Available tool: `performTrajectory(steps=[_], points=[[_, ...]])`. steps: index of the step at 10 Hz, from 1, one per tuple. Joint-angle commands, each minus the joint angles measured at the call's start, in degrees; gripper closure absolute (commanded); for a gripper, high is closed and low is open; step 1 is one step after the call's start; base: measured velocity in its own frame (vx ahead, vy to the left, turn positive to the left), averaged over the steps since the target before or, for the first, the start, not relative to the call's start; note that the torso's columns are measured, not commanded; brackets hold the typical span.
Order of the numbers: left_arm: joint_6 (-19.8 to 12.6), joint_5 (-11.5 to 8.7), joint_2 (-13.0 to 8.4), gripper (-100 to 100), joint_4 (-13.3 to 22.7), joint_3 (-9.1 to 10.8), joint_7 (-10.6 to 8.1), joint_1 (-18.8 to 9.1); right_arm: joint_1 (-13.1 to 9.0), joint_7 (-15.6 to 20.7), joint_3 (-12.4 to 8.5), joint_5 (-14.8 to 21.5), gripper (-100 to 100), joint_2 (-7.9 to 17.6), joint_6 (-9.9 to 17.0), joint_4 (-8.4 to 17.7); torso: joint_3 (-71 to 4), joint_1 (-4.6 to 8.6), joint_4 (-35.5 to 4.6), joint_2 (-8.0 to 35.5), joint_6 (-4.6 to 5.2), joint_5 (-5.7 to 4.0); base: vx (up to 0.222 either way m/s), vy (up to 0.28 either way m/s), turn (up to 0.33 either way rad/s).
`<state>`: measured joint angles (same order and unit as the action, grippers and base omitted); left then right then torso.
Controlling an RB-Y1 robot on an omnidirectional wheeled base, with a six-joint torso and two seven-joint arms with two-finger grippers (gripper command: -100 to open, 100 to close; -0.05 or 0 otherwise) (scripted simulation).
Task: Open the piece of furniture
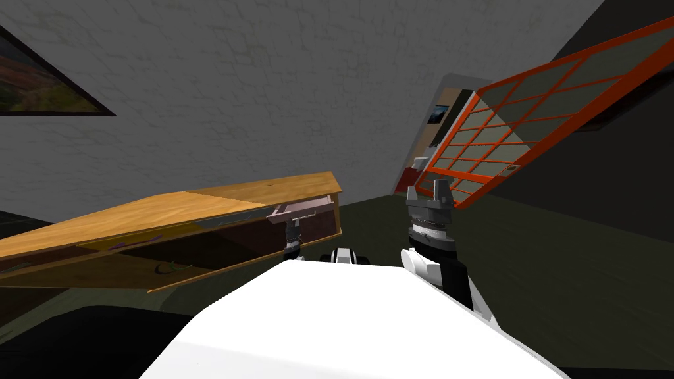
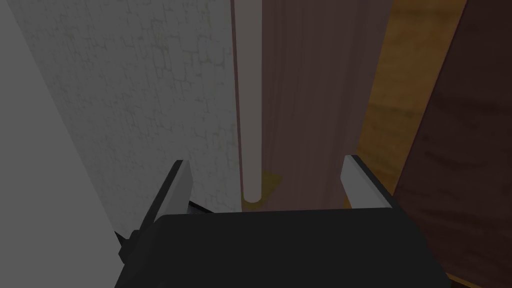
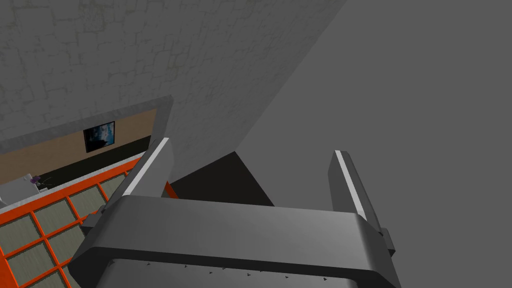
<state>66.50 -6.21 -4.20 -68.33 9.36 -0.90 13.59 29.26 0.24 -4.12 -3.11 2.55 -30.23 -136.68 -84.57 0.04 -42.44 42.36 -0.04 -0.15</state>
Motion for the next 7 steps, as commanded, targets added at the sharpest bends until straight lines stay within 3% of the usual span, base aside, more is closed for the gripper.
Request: performTrajectory(steps=[1, 6, 7], points=[[-3.7, -0.4, -1.0, -100, -2.3, 0.57, -0.34, -1.7, 0.0, 0.0, 0.0, 0.0, 0, 0.0, 0.0, 0.0, 0.1, 0.1, -0.1, 0.2, -0.03, -0.06, -0.058, -0.032, 0.023], [-9.7, -1.0, -2.4, -100, -5.7, 1.34, -0.84, -4.1, 0.0, 0.0, 0.0, 0.0, 0, 0.0, 0.0, 0.0, 0.3, 0.35, -0.5, 0.6, -0.15, -0.41, -0.045, -0.025, 0.017], [-9.7, -1.0, -2.4, -100, -5.7, 1.34, -0.84, -4.1, 0.0, 0.0, 0.0, 0.0, 0, 0.0, 0.0, 0.0, 0.4, 0.39, -0.6, 0.8, -0.16, -0.47, -0.042, -0.019, 0.015]])
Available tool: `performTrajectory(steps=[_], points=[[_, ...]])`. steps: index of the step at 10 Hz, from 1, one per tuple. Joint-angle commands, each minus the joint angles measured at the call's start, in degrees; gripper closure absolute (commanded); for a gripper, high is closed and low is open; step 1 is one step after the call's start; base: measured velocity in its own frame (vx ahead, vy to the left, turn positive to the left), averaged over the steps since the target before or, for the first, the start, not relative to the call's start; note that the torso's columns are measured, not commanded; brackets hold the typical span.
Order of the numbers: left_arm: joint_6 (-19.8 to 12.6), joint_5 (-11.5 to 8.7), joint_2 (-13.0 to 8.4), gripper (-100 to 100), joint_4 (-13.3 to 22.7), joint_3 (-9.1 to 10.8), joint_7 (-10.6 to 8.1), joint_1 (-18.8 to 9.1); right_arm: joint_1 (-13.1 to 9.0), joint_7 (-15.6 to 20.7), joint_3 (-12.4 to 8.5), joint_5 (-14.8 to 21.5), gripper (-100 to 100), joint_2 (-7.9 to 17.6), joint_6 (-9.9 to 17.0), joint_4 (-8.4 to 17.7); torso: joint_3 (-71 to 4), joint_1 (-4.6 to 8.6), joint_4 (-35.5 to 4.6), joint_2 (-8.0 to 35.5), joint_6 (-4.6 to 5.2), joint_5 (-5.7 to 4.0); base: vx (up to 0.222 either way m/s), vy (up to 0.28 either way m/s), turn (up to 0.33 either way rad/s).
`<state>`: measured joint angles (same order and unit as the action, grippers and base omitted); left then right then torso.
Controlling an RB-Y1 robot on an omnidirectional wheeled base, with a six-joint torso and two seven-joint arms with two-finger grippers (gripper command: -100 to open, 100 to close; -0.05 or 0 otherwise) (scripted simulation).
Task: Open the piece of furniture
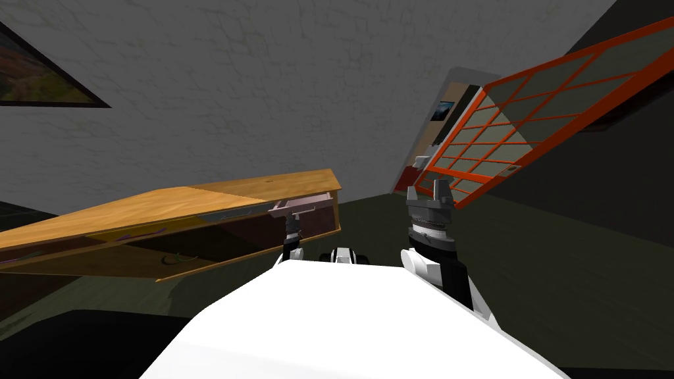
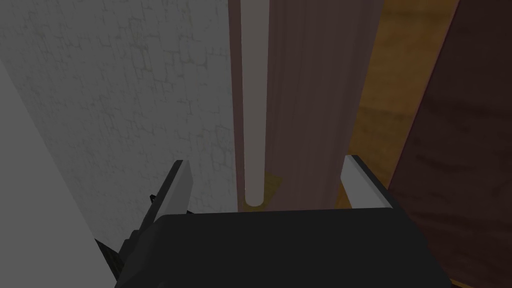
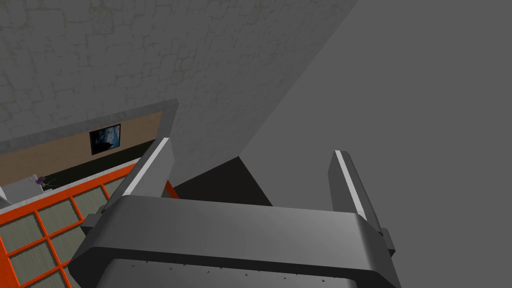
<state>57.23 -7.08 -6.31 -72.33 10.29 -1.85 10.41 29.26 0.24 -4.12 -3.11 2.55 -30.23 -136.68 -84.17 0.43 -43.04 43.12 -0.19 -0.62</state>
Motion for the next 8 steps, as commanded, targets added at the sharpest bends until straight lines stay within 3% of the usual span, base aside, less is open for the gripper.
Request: performTrajectory(steps=[1, 2, 3, 8], points=[[-0.4, -0.2, -0.3, -100, -1.7, 0.4, 0.11, -0.9, 0.0, 0.0, 0.0, 0.0, 0, 0.0, 0.0, 0.0, 0.0, 0.05, 0.0, 0.0, 0.03, 0.01, -0.014, -0.011, -0.005], [-0.8, -0.1, -0.1, -100, -0.1, 0.11, 0.08, -0.4, 0.0, 0.0, 0.0, 0.0, 0, 0.0, 0.0, 0.0, 0.0, 0.07, 0.0, 0.0, 0.02, -0.02, 0.0, 0.0, 0.0], [-1.1, -0.1, 0.0, 0, 0.1, 0.04, 0.06, -0.2, 0.0, 0.0, 0.0, 0.0, 0, 0.0, 0.0, 0.0, -0.1, 0.01, 0.2, -0.2, 0.08, 0.13, 0.0, 0.0, 0.0], [-1.9, 0.0, 0.2, 0, 0.8, -0.1, 0.07, 0.4, 0.0, 0.0, 0.0, 0.0, 0, 0.0, 0.0, 0.0, -0.4, -0.33, 0.6, -0.7, 0.19, 0.52, 0.0, 0.0, 0.0]])
